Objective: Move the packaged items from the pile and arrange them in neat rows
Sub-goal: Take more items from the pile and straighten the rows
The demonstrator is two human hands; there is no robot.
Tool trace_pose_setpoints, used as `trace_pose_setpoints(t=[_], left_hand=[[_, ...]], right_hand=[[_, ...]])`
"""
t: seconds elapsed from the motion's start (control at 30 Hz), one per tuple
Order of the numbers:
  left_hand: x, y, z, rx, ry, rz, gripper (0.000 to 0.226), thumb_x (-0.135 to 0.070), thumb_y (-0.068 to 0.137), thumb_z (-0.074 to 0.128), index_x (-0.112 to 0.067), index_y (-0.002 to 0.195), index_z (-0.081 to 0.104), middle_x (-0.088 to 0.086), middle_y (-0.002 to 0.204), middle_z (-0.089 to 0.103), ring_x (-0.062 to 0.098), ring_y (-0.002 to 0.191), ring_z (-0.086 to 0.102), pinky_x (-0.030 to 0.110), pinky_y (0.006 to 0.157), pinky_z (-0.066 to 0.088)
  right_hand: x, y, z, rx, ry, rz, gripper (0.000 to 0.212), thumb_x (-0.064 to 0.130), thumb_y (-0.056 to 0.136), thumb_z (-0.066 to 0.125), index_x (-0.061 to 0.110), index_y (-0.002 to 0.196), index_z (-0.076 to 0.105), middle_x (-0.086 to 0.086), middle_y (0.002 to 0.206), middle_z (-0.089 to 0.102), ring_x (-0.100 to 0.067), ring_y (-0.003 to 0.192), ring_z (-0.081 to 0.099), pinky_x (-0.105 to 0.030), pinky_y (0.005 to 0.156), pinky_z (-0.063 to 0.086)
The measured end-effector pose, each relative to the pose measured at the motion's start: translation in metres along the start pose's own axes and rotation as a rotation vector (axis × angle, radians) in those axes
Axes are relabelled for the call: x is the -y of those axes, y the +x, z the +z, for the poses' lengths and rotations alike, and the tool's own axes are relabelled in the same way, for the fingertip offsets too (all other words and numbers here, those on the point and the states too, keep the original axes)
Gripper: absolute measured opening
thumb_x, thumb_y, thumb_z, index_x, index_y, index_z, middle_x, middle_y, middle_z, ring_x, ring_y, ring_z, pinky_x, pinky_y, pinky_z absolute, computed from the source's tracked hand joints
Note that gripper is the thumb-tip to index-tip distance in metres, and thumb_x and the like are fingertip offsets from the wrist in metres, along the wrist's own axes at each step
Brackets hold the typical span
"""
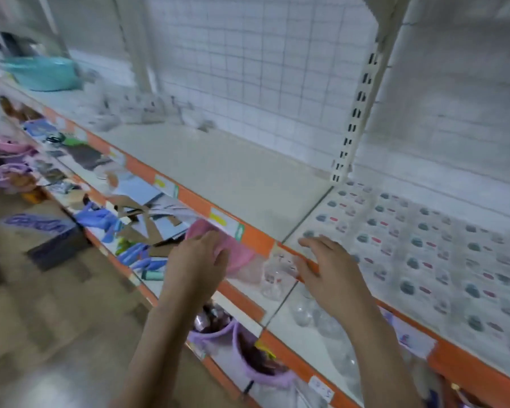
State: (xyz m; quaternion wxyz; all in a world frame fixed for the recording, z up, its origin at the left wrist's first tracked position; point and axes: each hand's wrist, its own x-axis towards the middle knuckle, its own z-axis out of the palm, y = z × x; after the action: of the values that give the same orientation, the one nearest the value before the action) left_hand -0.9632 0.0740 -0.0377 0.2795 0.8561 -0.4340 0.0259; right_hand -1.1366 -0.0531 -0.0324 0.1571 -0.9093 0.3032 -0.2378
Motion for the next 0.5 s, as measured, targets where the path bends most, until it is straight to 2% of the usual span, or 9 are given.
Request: trace_pose_setpoints(t=[0.13,0.23,0.37,0.5], left_hand=[[0.095,0.007,-0.046,-0.084,0.009,-0.139,0.015,-0.023,0.085,0.057,-0.012,0.094,0.064,0.008,0.089,0.067,0.03,0.081,0.061,0.032,0.064,0.045],[0.154,0.016,-0.065,-0.147,0.032,-0.222,0.02,-0.022,0.085,0.06,-0.012,0.102,0.065,0.008,0.097,0.067,0.031,0.086,0.062,0.033,0.067,0.045],[0.223,0.036,-0.075,-0.168,0.046,-0.308,0.021,-0.021,0.085,0.061,-0.01,0.102,0.065,0.012,0.101,0.065,0.034,0.089,0.061,0.037,0.071,0.049],[0.294,0.076,-0.084,-0.16,0.099,-0.317,0.025,-0.026,0.086,0.058,-0.016,0.108,0.064,0.006,0.106,0.063,0.028,0.096,0.06,0.034,0.074,0.047]], right_hand=[[0.077,0.053,0.062,0.104,0.018,-0.079,0.032,0.026,0.091,0.053,0.013,0.119,0.056,-0.002,0.119,0.057,-0.021,0.111,0.049,-0.03,0.093,0.038],[0.121,0.095,0.103,0.17,0.036,-0.138,0.033,0.022,0.089,0.054,0.012,0.121,0.056,-0.005,0.12,0.057,-0.023,0.11,0.051,-0.029,0.093,0.036],[0.167,0.145,0.157,0.215,0.071,-0.202,0.031,0.023,0.088,0.055,0.012,0.118,0.059,-0.005,0.118,0.059,-0.024,0.106,0.054,-0.03,0.09,0.041],[0.206,0.203,0.213,0.236,0.108,-0.235,0.032,0.024,0.089,0.056,0.012,0.118,0.058,-0.005,0.117,0.06,-0.023,0.108,0.053,-0.03,0.09,0.04]])
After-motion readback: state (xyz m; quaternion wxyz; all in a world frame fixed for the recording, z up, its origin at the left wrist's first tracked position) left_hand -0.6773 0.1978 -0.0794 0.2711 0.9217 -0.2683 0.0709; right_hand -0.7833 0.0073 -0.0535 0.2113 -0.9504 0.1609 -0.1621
